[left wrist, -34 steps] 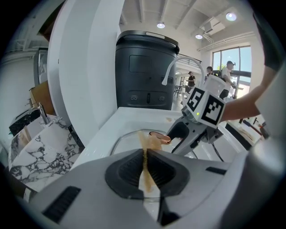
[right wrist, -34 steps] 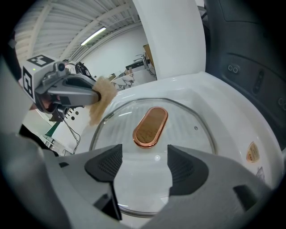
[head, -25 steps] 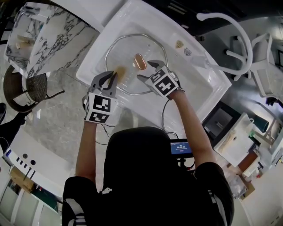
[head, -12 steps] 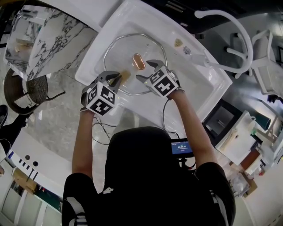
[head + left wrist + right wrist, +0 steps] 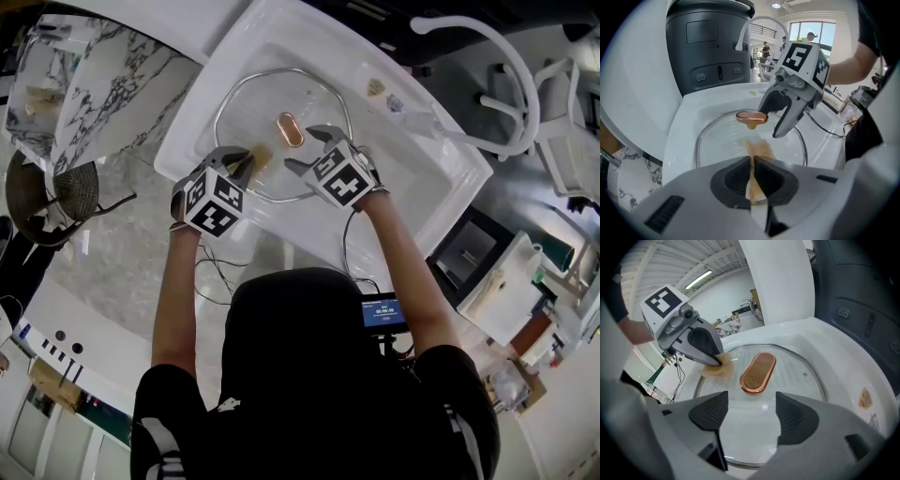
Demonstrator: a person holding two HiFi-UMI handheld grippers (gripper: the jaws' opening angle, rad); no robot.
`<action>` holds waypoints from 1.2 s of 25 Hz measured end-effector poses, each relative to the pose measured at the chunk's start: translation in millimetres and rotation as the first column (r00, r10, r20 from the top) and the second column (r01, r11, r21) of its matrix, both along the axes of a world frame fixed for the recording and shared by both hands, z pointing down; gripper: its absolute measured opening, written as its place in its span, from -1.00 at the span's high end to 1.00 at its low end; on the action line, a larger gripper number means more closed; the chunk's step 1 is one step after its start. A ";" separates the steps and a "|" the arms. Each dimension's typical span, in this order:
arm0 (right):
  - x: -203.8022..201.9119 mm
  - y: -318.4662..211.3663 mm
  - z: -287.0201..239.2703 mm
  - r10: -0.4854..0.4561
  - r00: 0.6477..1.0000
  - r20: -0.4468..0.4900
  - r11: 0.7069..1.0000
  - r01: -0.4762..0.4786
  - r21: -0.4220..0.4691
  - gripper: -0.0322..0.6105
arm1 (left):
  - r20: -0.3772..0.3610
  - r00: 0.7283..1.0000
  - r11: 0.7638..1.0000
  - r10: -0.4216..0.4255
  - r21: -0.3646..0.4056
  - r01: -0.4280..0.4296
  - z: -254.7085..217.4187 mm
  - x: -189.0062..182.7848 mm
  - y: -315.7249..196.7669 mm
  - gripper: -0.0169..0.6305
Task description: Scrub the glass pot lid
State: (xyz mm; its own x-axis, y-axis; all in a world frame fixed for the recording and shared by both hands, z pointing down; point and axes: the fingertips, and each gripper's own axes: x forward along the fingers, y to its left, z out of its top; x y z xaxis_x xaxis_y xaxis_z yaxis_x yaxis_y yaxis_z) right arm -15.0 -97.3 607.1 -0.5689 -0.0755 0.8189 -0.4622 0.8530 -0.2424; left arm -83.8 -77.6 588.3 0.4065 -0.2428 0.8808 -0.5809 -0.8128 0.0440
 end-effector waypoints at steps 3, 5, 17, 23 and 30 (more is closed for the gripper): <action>1.2 0.1 -0.5 -0.008 1.000 -0.008 1.000 0.008 -0.001 -0.04 | -0.003 1.000 1.000 -0.006 -0.001 0.006 1.7 -0.1 -2.4 0.90; 0.4 0.3 -0.7 -0.003 1.000 -0.002 1.000 0.003 -0.002 -0.04 | -0.015 1.000 1.000 -0.018 -0.008 0.018 2.0 0.0 -4.4 0.90; 1.3 -1.4 -1.1 -0.004 1.000 -0.002 1.000 0.004 0.003 -0.04 | -0.045 0.997 0.998 -0.068 0.001 0.068 3.3 -1.7 -36.1 0.90; 0.6 -0.2 -0.5 -0.004 1.000 0.002 1.000 0.004 0.004 -0.04 | -0.029 0.997 0.997 -0.074 0.022 0.074 5.1 -3.6 -52.4 0.90; 1.4 -0.6 -1.0 -0.004 1.000 0.002 1.000 0.004 0.006 -0.04 | -0.005 0.995 0.994 -0.102 0.050 0.102 8.1 -3.7 -77.0 0.90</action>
